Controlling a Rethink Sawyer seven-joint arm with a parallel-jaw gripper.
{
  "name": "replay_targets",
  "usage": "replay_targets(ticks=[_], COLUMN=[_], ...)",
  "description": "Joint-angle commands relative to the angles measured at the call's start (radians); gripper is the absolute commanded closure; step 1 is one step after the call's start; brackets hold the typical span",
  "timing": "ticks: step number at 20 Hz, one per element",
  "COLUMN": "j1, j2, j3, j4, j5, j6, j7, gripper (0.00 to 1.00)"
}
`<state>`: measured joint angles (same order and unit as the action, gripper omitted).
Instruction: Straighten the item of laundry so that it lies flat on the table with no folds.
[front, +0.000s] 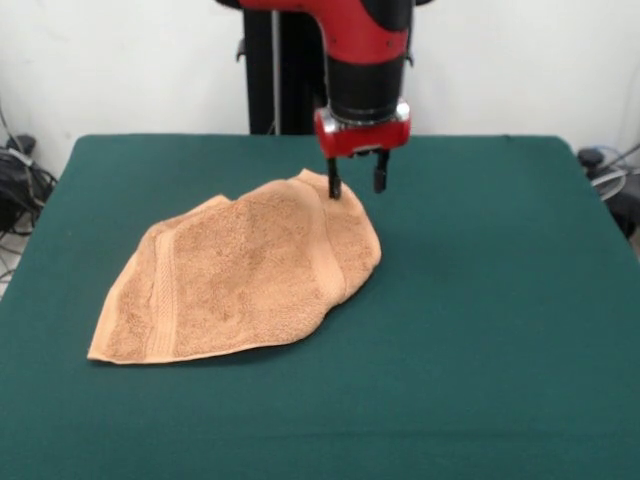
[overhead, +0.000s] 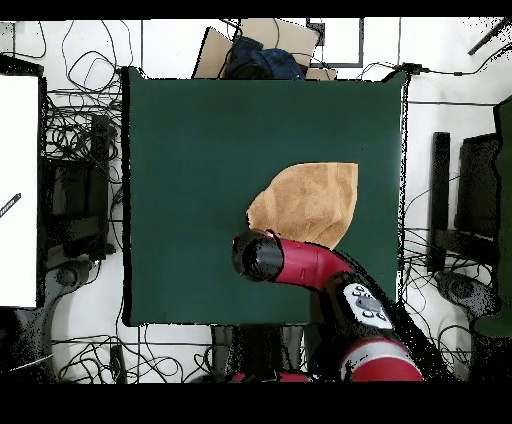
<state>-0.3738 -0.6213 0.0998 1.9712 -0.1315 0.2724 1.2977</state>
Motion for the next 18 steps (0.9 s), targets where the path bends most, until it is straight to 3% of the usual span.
replay_targets(ticks=[1, 10, 18], j1=[-0.011, -0.013, -0.006], j2=[-0.189, -0.236, -0.188], j3=[0.038, 0.063, 0.099], j4=[0.01, 0.002, -0.033], j5=[0.057, 0.058, 0.081], j6=[0.241, 0.295, 0.277], j7=[0.119, 0.121, 0.132], gripper=[0.0, 0.0, 0.0])
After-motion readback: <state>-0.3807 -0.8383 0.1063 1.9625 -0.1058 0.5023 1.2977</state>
